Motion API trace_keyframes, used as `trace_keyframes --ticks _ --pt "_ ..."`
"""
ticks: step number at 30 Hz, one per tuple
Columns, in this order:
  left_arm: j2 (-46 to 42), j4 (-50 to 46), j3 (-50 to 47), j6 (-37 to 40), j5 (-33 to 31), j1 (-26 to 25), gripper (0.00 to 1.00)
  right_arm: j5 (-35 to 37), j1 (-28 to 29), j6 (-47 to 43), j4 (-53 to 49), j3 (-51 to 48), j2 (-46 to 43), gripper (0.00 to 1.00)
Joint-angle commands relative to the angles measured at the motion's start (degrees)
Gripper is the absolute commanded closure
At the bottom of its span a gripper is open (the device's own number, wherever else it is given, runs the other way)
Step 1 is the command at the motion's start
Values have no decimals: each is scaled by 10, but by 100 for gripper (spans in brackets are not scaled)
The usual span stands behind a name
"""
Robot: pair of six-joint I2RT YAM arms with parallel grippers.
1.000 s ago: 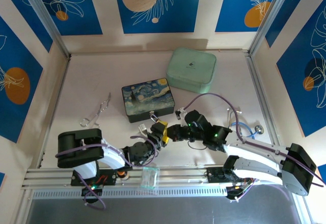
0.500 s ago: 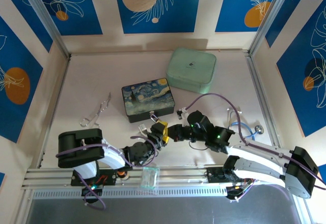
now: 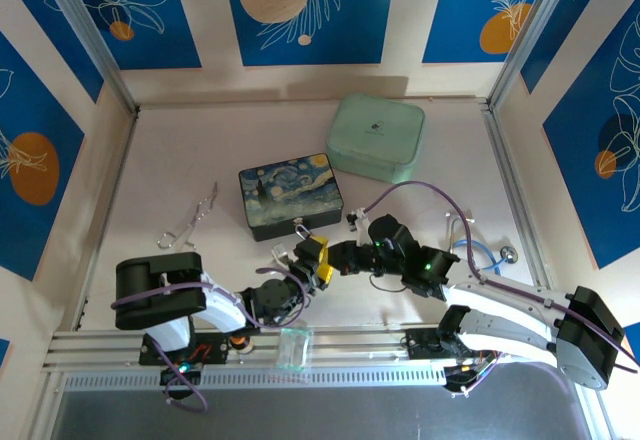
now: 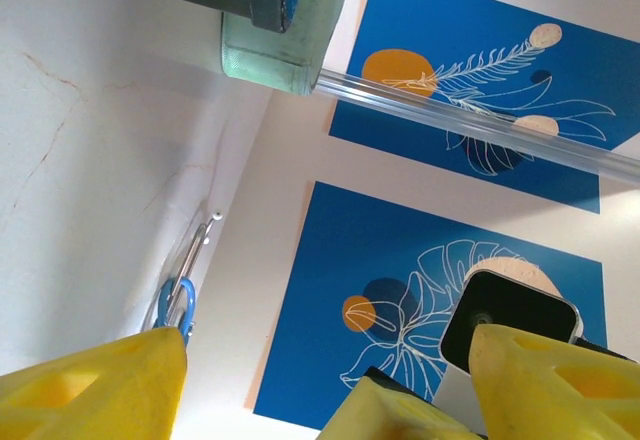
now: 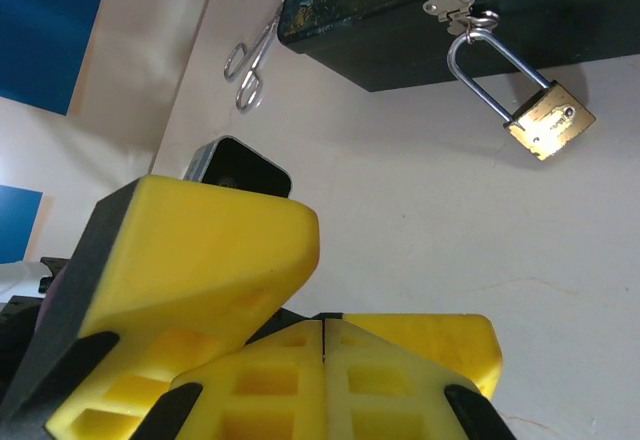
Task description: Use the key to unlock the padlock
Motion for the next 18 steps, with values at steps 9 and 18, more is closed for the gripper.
trace_keyframes --ticks 9,18 --pt "-28 22 -10 4 -4 -6 29 18 15 21 65 -14 14 99" --pt "-29 22 -16 4 -9 -6 48 27 19 27 51 -40 -13 99"
